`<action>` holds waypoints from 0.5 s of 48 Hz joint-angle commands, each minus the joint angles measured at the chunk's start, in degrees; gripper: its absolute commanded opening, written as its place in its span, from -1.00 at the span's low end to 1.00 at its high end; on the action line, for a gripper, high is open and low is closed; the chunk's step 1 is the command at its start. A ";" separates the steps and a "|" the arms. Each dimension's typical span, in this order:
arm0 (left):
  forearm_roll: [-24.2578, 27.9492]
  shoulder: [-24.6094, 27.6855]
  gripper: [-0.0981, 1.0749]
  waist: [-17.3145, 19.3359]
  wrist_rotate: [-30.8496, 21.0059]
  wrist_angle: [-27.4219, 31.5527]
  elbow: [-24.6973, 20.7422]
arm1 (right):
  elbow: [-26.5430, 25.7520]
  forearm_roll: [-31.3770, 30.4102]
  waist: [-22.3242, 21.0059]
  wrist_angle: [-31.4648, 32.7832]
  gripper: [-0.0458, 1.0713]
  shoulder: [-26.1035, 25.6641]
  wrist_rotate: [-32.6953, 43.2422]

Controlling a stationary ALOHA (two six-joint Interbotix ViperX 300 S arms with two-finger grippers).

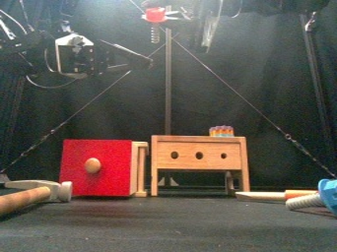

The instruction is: Hand over red screw to left hand

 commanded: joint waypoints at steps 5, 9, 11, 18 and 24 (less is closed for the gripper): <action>-0.09 -0.26 0.70 -0.18 0.70 -2.37 -1.41 | 0.53 2.29 -1.93 -5.10 0.10 -1.76 -0.09; -0.09 -0.18 0.70 -0.18 0.70 -3.16 -1.49 | 0.79 3.52 -2.72 -6.68 0.10 -1.85 -0.09; -0.09 -0.18 0.70 -0.26 0.70 -3.43 -1.49 | 0.79 3.87 -2.99 -7.21 0.10 -1.85 -0.09; 0.09 0.44 0.69 -0.35 0.79 -4.39 -2.81 | 0.62 4.04 -3.60 -8.17 0.10 -1.32 -0.18; 0.70 2.11 0.69 -0.44 1.05 -4.48 -4.39 | 0.44 4.22 -3.69 -8.17 0.10 -0.70 -0.18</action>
